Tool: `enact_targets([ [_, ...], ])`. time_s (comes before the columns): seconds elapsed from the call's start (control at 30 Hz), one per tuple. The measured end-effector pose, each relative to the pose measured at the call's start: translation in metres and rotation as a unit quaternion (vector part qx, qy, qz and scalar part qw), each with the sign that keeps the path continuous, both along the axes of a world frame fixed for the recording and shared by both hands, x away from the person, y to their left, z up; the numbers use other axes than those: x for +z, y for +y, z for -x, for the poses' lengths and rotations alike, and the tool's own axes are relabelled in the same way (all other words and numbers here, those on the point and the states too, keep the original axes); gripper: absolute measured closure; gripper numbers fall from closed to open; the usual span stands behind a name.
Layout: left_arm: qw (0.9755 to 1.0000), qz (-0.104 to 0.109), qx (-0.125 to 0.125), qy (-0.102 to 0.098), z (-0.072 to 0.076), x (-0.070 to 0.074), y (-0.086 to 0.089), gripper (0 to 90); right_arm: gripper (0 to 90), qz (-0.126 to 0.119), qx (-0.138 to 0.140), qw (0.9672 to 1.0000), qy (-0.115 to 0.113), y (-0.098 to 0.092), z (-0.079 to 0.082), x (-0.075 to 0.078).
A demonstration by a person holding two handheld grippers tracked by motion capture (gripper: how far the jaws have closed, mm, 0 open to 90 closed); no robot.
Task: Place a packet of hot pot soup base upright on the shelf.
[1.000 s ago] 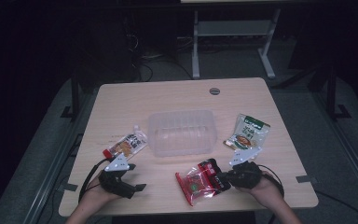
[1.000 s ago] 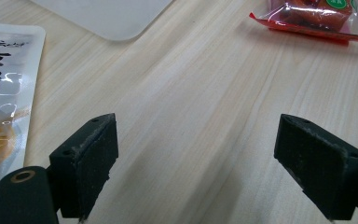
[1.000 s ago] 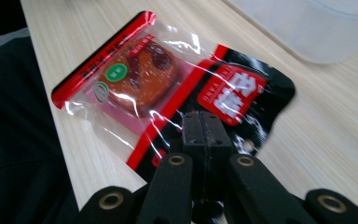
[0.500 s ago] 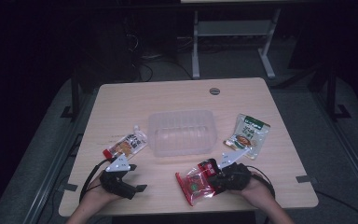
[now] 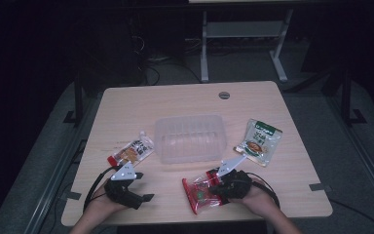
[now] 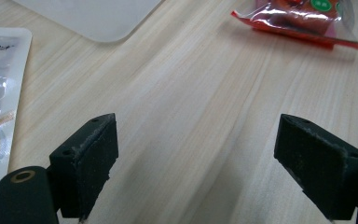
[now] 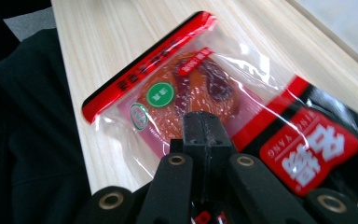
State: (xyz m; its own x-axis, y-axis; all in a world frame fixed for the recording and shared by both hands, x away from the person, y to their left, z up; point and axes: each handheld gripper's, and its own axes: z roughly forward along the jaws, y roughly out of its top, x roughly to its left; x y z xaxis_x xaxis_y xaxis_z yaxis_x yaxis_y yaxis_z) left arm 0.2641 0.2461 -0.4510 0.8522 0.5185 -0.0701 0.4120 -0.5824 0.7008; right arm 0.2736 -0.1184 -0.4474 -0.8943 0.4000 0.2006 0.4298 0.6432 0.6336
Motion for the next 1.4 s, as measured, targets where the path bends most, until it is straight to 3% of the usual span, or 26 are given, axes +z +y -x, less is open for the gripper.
enact_targets([
  [0.17,1.0000,0.000,-0.005,-0.001,0.001,0.000,-0.001,13.1,89.7,0.002,0.011,0.9999,-0.005,0.014,-0.002,0.000],
  [0.27,1.0000,0.000,-0.008,-0.001,0.002,0.001,-0.002,13.1,89.7,0.008,0.020,0.9997,-0.015,0.024,-0.006,0.000],
  [0.3,1.0000,0.004,-0.007,-0.001,0.003,0.001,-0.003,13.1,89.7,0.011,0.027,0.9992,-0.028,0.027,-0.009,0.000],
  [0.43,0.9999,0.005,-0.010,-0.001,0.004,0.001,-0.004,13.1,89.7,0.013,0.027,0.9990,-0.033,0.030,-0.012,0.000],
  [0.53,0.9999,0.006,-0.015,-0.001,0.005,0.002,-0.006,13.1,89.7,0.011,0.019,0.9992,-0.033,0.026,-0.011,0.001],
  [0.57,0.9999,0.006,-0.016,0.000,0.006,0.002,-0.007,13.1,89.7,0.005,0.009,0.9997,-0.022,0.025,-0.009,0.003],
  [0.7,0.9997,0.014,-0.021,-0.002,0.006,0.005,-0.013,14.1,89.7,-0.015,-0.013,0.9995,-0.023,0.012,-0.009,0.010],
  [0.83,0.9991,0.024,-0.034,-0.006,0.007,0.008,-0.020,22.9,89.5,-0.020,-0.025,0.9991,-0.026,0.000,-0.008,0.013],
  [0.87,0.9987,0.033,-0.038,-0.005,0.008,0.012,-0.024,30.7,87.0,-0.025,-0.033,0.9988,-0.025,-0.006,-0.007,0.014],
  [1.0,0.9981,0.041,-0.045,-0.009,0.007,0.019,-0.029,43.3,82.1,-0.028,-0.045,0.9983,-0.024,-0.013,-0.005,0.015],
  [1.07,0.9978,0.043,-0.051,-0.011,0.006,0.023,-0.033,57.0,74.5,-0.029,-0.057,0.9977,-0.022,-0.022,-0.002,0.016],
  [1.1,0.9975,0.044,-0.054,-0.010,0.005,0.025,-0.037,57.0,74.5,-0.029,-0.057,0.9977,-0.022,-0.022,-0.002,0.016],
  [1.2,0.9970,0.045,-0.062,-0.008,0.003,0.029,-0.045,72.2,66.3,-0.028,-0.071,0.9969,-0.017,-0.029,0.002,0.017],
  [1.27,0.9966,0.047,-0.068,-0.001,0.000,0.031,-0.052,86.2,55.9,-0.027,-0.085,0.9959,-0.015,-0.036,0.006,0.017],
  [1.3,0.9962,0.048,-0.072,0.004,-0.003,0.031,-0.056,86.2,55.9,-0.027,-0.085,0.9959,-0.015,-0.036,0.006,0.017],
  [1.4,0.9958,0.044,-0.080,0.006,-0.012,0.033,-0.070,89.6,43.8,-0.024,-0.100,0.9944,-0.023,-0.046,0.012,0.015],
])
